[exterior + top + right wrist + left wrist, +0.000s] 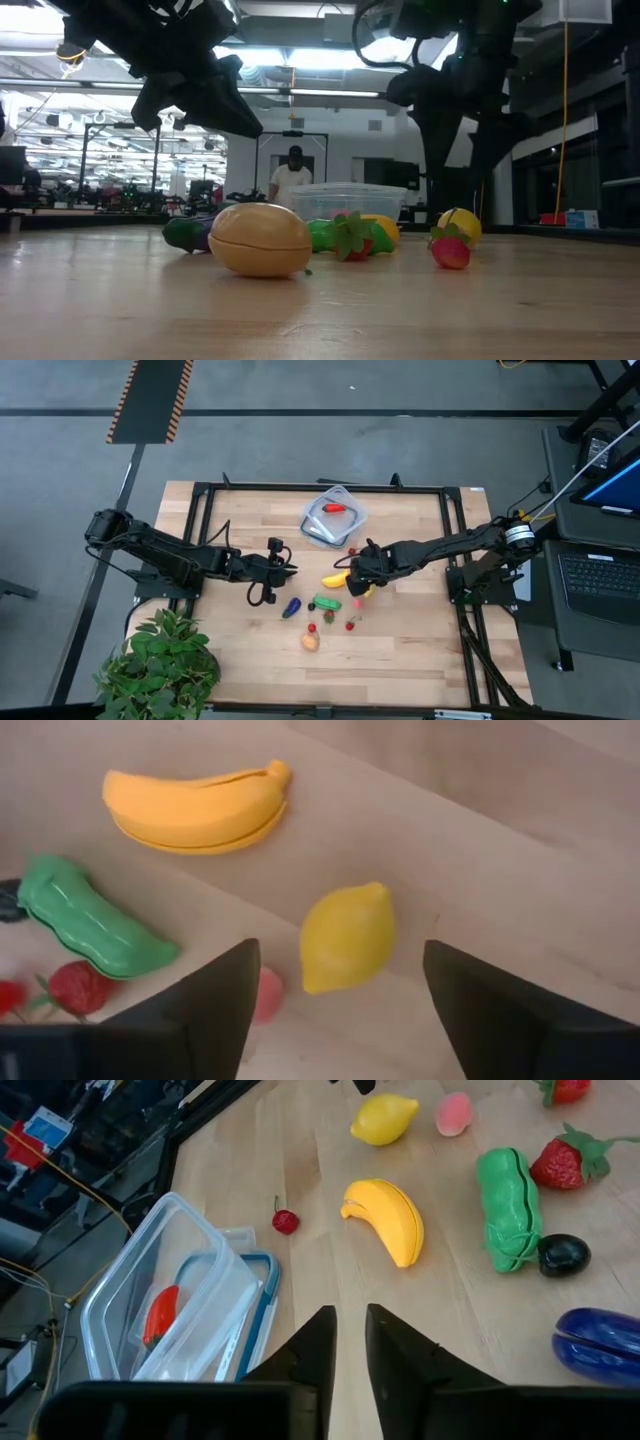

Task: Pick and placing Produce into tupperware
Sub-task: Put the yellow lemon into the transparent container

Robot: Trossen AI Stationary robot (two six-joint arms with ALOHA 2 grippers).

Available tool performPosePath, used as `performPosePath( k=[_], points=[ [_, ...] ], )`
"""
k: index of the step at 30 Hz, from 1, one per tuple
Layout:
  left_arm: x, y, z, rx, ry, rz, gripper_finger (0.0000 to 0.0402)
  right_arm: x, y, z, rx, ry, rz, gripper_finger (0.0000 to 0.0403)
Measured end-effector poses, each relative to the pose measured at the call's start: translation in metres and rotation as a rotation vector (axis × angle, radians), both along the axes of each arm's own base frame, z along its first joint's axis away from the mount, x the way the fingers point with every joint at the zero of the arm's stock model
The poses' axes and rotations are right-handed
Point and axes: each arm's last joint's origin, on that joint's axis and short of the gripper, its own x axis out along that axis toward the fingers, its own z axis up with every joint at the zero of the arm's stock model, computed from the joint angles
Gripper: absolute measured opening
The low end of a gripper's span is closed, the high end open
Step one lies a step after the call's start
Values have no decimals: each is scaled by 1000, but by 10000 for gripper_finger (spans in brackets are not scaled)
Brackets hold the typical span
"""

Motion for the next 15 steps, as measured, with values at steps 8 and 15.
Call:
performPosePath(
  k=[8,15],
  points=[
    [0,0,0,0,0,0,62,5,8,-14,28,41,-22,284],
    [0,0,0,0,0,0,59,10,9,-30,62,84,-53,284]
  ],
)
